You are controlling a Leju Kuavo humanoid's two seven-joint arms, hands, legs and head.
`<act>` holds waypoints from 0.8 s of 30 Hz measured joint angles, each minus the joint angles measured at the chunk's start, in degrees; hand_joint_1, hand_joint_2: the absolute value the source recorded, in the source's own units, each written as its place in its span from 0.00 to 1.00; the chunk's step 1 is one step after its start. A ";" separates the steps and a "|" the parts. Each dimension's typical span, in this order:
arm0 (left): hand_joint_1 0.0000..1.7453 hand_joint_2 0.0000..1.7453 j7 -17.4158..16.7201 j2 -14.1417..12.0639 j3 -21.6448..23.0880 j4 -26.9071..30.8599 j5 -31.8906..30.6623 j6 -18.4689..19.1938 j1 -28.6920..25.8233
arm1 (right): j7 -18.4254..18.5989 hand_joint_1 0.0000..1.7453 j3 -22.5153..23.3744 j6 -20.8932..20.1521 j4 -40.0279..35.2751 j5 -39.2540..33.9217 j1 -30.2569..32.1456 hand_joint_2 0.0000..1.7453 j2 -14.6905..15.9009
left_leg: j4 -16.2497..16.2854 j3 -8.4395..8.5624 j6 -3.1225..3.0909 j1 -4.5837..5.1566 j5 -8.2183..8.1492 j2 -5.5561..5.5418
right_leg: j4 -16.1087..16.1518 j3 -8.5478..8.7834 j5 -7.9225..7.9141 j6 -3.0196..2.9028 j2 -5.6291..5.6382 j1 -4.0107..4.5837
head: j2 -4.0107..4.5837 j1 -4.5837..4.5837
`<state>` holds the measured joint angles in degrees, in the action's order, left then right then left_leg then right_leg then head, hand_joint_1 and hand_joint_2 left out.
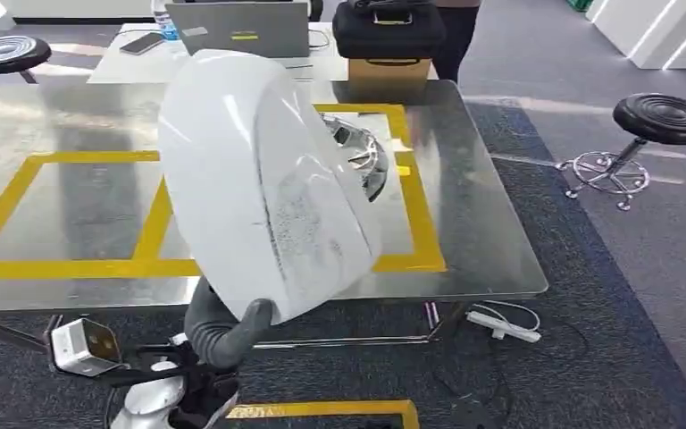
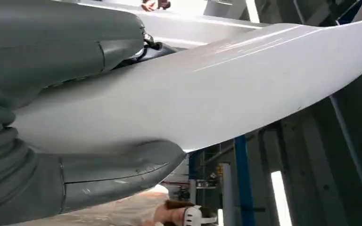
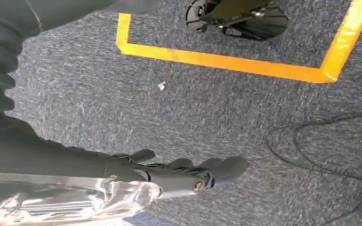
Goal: Take the parts from the cabinet and place them on the table.
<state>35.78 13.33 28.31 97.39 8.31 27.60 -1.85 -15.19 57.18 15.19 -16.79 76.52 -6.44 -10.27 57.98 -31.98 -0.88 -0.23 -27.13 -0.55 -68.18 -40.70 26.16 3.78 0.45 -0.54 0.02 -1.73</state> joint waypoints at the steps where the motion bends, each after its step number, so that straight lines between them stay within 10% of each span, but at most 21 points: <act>1: 1.00 1.00 0.07 0.00 -0.07 0.00 0.00 0.16 -0.02 | 0.00 0.00 0.00 0.00 0.00 0.07 -0.07 1.00 0.00 | 0.00 0.13 0.18 -0.04 -0.12 -0.03 | 5.69 3.32 -1.91 -0.13 -0.03 -0.01 | 0.00 -0.04; 8: 1.00 1.00 0.09 0.02 -0.24 0.00 -0.52 0.79 -0.02 | 0.00 0.00 0.11 0.15 0.00 0.64 -0.46 1.00 0.02 | 0.95 -0.07 2.46 0.21 -1.56 0.00 | 9.45 5.56 -1.76 -2.23 0.13 -0.05 | 0.00 0.22; 12: 1.00 1.00 -0.13 0.00 -0.24 0.00 -0.61 0.72 -0.02 | 0.04 0.00 0.13 0.13 0.00 0.72 -0.41 1.00 0.02 | 17.08 -8.72 3.08 0.07 -8.50 0.01 | 9.45 5.56 -1.56 -2.74 0.01 -0.12 | 0.00 0.74; 14: 1.00 1.00 -0.22 0.00 -0.22 0.00 -0.53 0.64 -0.01 | 0.04 0.00 0.15 0.11 0.00 0.72 -0.43 1.00 0.02 | 15.48 -8.60 3.05 0.02 -5.54 0.02 | 9.44 5.68 -1.48 -2.69 0.06 -0.13 | 0.00 0.77; 17: 1.00 1.00 -0.22 0.00 -0.18 0.00 -0.41 0.57 0.00 | 0.02 0.00 0.15 0.11 0.00 0.72 -0.42 1.00 0.02 | 2.08 -2.15 2.81 -0.08 1.41 0.24 | 9.43 6.10 -1.27 -2.08 0.35 -0.16 | 0.00 0.81; 22: 1.00 1.00 -0.22 0.00 -0.20 -0.04 0.04 0.46 -0.08 | -0.02 0.00 0.15 0.13 0.00 0.61 -0.26 1.00 0.04 | -0.25 -1.55 0.92 -0.11 1.33 -0.13 | 9.72 6.10 -1.24 -0.40 0.38 0.07 | 0.00 1.01; 24: 1.00 1.00 -0.22 0.02 -0.15 -0.02 0.04 0.44 -0.10 | -0.04 0.00 0.15 0.15 0.00 0.59 -0.26 1.00 0.02 | -0.31 -1.29 0.28 -0.34 1.33 -0.06 | 6.41 4.58 1.15 0.15 0.08 0.05 | 0.00 0.46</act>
<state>35.56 13.35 28.15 97.37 8.35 28.04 -1.95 -15.23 57.33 15.34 -16.79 77.11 -6.70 -10.25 57.67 -33.27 -0.61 -0.57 -25.80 -0.61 -61.76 -36.12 27.31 3.93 0.53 -0.49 0.02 -1.27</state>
